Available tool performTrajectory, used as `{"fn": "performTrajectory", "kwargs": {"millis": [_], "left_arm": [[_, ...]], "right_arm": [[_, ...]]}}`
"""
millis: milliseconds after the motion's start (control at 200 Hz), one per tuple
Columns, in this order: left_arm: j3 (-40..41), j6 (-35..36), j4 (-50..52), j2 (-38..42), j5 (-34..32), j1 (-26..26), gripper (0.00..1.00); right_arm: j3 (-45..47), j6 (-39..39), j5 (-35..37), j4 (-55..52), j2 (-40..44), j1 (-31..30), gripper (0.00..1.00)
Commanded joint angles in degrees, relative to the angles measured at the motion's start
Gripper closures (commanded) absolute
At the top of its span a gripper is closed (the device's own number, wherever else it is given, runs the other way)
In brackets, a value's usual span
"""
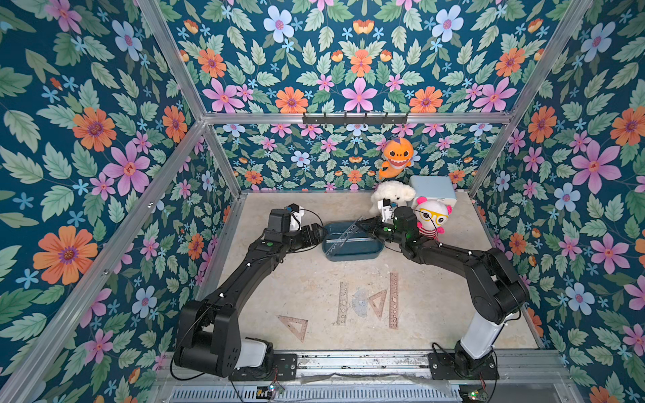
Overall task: Put the scattered rulers into the storage box
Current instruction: Place the ruler in the storage box.
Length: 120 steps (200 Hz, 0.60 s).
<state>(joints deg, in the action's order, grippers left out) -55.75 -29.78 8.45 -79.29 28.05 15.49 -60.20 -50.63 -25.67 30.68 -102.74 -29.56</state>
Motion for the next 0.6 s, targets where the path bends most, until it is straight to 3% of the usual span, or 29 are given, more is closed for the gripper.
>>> {"fn": "performTrajectory", "kwargs": {"millis": [0,245,595], "left_arm": [[-1.4,1.6,2.3,-1.2,-6.4,-0.1,0.10],[-0.1,0.4,0.9,-2.0,-6.6,-0.1,0.09],[0.4,1.0,1.0,-2.9,-5.2,-0.5,0.09]], "right_arm": [[-0.3,0.8,14.9,1.8,-1.8,0.0,1.00],[-4.5,3.5,26.2,1.5,-6.9,-2.3,1.00],[-8.8,4.3,27.1,0.0,-13.1,-4.7,0.93]]}}
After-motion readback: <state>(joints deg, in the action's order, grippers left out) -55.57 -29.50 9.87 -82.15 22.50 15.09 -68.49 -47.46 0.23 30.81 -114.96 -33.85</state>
